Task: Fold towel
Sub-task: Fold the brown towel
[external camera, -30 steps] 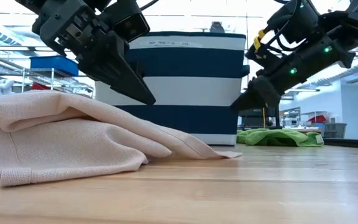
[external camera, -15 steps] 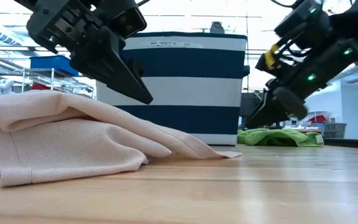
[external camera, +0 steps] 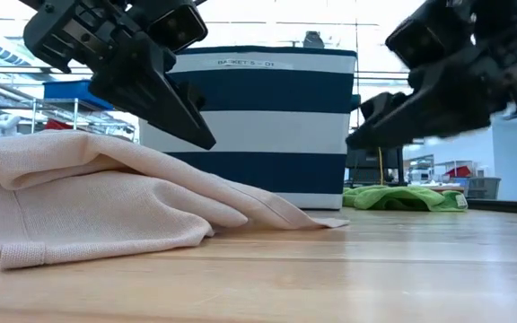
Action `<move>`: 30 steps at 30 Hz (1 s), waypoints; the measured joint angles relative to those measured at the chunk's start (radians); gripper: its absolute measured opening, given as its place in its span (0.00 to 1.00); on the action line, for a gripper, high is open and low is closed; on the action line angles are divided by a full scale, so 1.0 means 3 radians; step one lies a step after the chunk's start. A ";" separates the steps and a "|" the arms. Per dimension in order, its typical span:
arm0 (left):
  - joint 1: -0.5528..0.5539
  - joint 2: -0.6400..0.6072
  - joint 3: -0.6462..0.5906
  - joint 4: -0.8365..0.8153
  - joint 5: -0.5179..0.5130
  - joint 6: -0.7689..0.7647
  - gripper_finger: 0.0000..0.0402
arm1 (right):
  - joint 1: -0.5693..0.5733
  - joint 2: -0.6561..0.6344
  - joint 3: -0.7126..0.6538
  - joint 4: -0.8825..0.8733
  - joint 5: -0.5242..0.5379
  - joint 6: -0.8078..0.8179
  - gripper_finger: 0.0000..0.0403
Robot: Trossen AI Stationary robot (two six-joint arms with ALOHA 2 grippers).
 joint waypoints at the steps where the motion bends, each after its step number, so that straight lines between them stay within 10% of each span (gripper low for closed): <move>1: -0.0001 0.0000 0.0000 -0.0002 0.0000 -0.0003 0.44 | -0.0006 0.0127 0.0011 0.0102 0.0003 0.0001 0.48; 18: -0.0102 0.0000 0.0000 -0.0002 0.0098 -0.0175 0.44 | -0.0259 0.1119 0.0572 -0.0041 -0.0021 -0.0017 0.46; 30: -0.0109 -0.0001 0.0000 -0.0001 0.0103 -0.0172 0.44 | -0.0213 0.1145 0.0569 -0.0016 -0.0169 -0.0162 0.03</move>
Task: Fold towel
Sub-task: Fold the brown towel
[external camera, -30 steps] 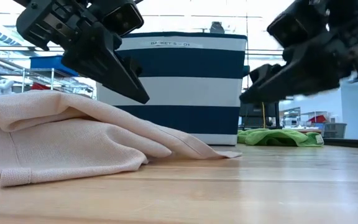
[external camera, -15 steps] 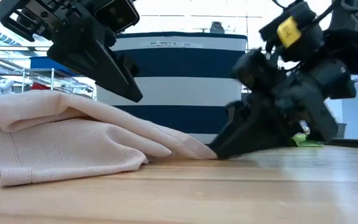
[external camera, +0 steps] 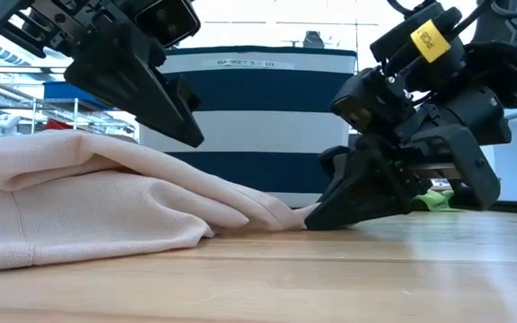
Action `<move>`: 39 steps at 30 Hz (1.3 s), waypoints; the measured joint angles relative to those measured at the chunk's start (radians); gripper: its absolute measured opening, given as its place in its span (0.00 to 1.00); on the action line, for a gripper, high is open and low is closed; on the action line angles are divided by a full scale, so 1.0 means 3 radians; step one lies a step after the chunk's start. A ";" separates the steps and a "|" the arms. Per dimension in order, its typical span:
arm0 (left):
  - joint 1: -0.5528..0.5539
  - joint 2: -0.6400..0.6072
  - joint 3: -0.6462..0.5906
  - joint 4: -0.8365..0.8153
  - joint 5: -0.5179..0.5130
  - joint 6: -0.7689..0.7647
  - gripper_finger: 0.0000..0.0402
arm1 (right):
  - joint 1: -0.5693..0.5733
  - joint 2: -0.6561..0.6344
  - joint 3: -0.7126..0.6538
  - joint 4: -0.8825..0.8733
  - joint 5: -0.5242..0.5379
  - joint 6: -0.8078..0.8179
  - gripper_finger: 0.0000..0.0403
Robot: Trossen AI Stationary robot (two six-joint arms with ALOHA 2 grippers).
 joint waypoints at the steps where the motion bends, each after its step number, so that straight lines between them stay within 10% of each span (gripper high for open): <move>1: 0.0000 0.0000 0.0000 0.0000 0.0000 -0.0017 0.44 | 0.0006 -0.0011 -0.0002 0.0009 0.0005 -0.0001 0.02; 39: 0.0075 0.0000 -0.0001 0.0467 0.0306 0.0295 0.44 | 0.0072 -0.2975 -0.0012 -0.1704 0.0820 -0.0379 0.00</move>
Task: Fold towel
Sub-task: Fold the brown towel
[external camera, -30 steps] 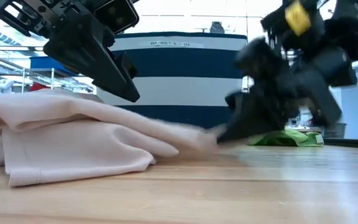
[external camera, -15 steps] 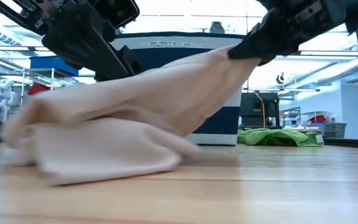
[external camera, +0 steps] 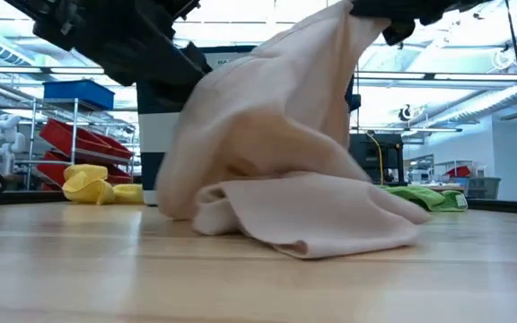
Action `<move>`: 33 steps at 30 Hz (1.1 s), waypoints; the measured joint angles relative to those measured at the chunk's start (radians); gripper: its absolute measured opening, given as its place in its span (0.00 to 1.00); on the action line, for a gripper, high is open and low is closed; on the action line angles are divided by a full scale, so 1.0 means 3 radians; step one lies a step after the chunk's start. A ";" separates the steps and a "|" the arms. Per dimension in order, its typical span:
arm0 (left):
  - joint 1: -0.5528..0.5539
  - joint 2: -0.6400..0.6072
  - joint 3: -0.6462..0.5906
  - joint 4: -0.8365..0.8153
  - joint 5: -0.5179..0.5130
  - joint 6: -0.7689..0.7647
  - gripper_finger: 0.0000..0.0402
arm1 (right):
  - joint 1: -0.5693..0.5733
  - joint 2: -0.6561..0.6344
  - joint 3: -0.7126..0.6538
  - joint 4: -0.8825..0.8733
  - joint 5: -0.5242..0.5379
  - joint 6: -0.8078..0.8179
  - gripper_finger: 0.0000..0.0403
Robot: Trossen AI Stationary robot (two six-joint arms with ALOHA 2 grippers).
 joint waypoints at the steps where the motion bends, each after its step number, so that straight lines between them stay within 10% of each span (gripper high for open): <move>1: 0.0026 0.0000 0.0000 -0.0001 -0.0014 0.0000 0.44 | 0.0000 -0.0016 0.0000 0.0006 0.0000 -0.0007 0.00; 33: 0.0178 0.0535 -0.0020 0.0009 -0.0064 0.0161 0.44 | 0.0004 -0.0337 0.0003 -0.0138 0.0242 -0.0171 0.00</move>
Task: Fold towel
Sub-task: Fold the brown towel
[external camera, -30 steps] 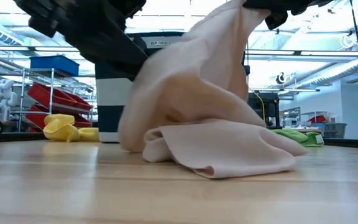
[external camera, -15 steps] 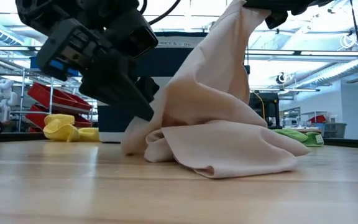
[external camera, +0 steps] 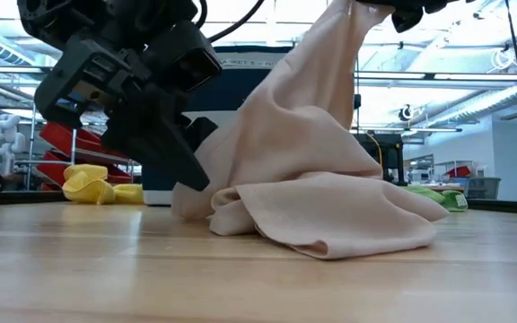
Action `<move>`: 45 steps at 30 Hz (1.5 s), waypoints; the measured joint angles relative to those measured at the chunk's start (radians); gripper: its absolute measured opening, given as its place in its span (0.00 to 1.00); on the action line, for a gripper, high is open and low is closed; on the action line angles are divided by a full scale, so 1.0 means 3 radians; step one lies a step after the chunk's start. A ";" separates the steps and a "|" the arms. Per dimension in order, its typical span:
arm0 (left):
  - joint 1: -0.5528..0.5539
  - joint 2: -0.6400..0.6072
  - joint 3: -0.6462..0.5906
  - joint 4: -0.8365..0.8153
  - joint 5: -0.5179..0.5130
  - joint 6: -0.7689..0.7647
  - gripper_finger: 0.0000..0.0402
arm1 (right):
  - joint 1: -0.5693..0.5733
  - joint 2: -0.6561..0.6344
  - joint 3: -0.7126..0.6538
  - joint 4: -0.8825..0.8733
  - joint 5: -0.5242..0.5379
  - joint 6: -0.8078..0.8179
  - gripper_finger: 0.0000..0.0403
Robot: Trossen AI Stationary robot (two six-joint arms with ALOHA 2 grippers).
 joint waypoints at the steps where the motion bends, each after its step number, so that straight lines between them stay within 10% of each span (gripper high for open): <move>1: 0.0000 0.0000 0.0000 -0.0015 -0.0013 -0.0001 0.44 | 0.0000 -0.0038 0.0000 -0.0047 0.0001 0.0002 0.00; 45: 0.0244 -0.0384 -0.0004 -0.0700 -0.0167 0.0098 0.31 | 0.0000 -0.0611 0.0001 -0.1210 0.0194 0.0279 0.00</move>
